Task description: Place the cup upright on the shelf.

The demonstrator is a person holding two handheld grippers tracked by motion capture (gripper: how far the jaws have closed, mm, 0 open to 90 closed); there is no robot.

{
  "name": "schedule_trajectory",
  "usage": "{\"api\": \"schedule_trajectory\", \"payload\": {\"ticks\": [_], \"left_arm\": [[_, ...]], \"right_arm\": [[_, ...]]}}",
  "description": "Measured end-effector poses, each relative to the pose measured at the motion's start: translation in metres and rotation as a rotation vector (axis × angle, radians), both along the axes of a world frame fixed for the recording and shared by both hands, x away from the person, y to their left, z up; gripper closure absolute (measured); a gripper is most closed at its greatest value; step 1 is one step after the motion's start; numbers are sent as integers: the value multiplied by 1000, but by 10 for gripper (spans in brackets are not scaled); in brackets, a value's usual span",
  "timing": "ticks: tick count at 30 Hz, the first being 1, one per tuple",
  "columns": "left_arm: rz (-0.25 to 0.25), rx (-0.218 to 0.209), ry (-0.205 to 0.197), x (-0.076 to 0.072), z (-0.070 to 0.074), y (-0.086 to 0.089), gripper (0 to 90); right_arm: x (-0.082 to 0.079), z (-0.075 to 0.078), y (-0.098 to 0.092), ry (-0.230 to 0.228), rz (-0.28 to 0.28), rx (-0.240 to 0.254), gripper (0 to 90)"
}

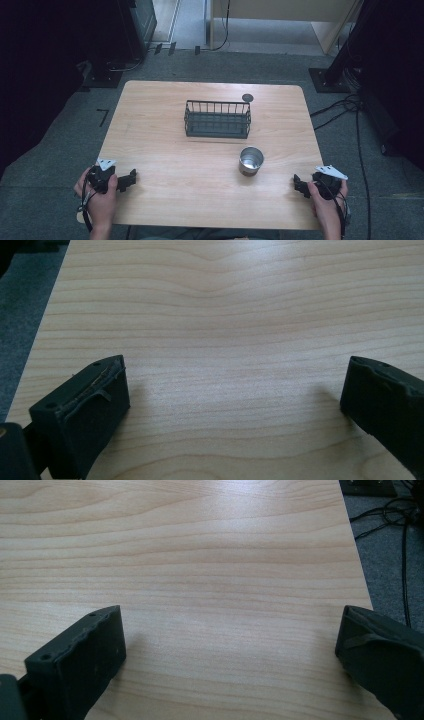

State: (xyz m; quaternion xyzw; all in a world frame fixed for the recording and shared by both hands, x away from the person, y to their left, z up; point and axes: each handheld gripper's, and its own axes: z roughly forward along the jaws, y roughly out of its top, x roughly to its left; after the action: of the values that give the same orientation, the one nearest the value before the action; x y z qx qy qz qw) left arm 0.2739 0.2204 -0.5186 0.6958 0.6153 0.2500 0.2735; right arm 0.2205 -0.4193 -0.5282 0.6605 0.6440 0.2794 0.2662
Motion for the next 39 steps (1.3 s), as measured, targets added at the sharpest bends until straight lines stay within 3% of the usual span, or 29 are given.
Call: {"api": "schedule_trajectory", "payload": {"ticks": [6, 11, 17, 32, 39], "left_arm": [[0, 0, 1, 0, 0, 0, 0], [0, 0, 1, 0, 0, 0, 0], [0, 0, 0, 0, 0, 0, 0], [0, -1, 0, 0, 0, 0, 0], [0, -1, 0, 0, 0, 0, 0]], "right_arm": [[0, 0, 1, -1, -25, 2, 0], [1, 11, 6, -35, -34, 28, 0], [5, 27, 18, -44, 0, 39, 0], [15, 76, 56, -132, 91, 79, 0], [21, 87, 75, -140, 140, 83, 0]]}}
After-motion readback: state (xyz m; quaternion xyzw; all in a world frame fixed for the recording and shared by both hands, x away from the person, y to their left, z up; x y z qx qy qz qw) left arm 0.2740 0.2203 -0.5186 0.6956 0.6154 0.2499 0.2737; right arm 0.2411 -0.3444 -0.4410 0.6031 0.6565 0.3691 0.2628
